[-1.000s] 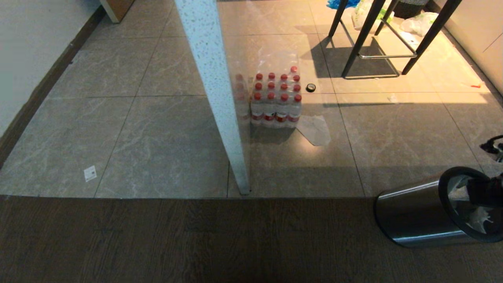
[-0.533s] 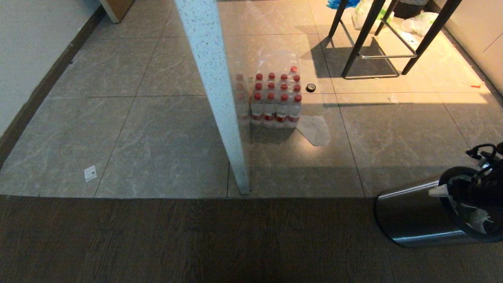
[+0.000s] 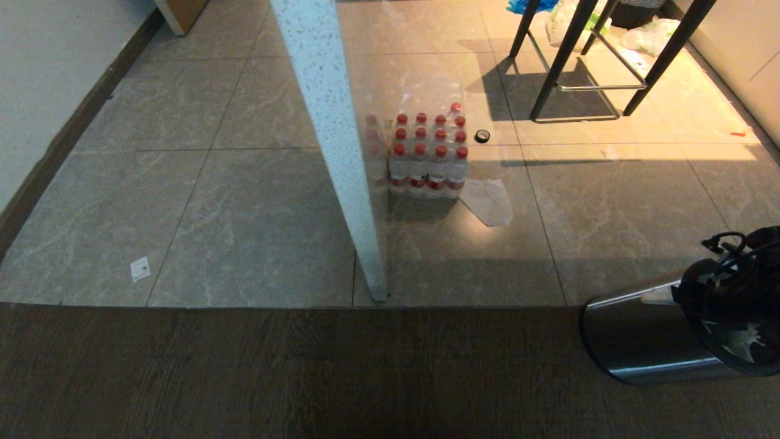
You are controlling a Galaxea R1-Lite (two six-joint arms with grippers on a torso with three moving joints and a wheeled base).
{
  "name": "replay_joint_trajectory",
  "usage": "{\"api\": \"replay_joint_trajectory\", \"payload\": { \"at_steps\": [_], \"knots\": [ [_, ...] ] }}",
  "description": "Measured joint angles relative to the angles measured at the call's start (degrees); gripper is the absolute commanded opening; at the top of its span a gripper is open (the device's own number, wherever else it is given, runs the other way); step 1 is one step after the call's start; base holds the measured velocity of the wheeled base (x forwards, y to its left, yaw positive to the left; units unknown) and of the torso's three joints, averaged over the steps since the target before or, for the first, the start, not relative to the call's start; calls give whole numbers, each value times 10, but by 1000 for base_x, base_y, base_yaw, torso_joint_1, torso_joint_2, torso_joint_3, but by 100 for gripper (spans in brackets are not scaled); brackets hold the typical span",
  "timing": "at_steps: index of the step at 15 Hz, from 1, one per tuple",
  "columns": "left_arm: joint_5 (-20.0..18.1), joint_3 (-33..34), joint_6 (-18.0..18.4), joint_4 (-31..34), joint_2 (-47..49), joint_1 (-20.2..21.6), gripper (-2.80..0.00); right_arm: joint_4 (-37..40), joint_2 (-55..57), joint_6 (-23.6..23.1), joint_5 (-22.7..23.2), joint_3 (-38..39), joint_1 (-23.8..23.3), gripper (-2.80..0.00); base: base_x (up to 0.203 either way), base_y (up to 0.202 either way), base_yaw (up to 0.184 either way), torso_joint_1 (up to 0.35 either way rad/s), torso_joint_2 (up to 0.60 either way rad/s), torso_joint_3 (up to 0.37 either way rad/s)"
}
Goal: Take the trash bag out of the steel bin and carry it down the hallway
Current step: Place the outer trash can on the ground
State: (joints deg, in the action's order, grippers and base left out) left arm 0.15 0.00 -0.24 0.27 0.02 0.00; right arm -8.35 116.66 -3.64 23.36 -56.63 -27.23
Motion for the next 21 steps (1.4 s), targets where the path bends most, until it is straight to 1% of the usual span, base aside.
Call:
{"api": "replay_joint_trajectory", "payload": {
  "at_steps": [5, 6, 9, 13, 18, 21],
  "knots": [
    [0, 0, 0, 0, 0, 0, -280, -22, 54, -2, 7, -36, -10, 0, 0, 0, 0, 0, 0, 0],
    [0, 0, 0, 0, 0, 0, -280, -33, 64, -2, 7, -43, -13, -280, 0, 0, 0, 0, 0, 0],
    [0, 0, 0, 0, 0, 0, -280, -39, 80, -9, 22, -50, -23, -280, 0, 0, 0, 0, 0, 0],
    [0, 0, 0, 0, 0, 0, -280, -39, 83, -34, 23, -51, -26, -280, 0, 0, 0, 0, 0, 0],
    [0, 0, 0, 0, 0, 0, -280, -28, 62, -53, 24, -45, -36, -280, 0, 0, 0, 0, 0, 0],
    [0, 0, 0, 0, 0, 0, -280, -23, 39, -81, 23, -42, -51, -280, 0, 0, 0, 0, 0, 0]
  ]
}}
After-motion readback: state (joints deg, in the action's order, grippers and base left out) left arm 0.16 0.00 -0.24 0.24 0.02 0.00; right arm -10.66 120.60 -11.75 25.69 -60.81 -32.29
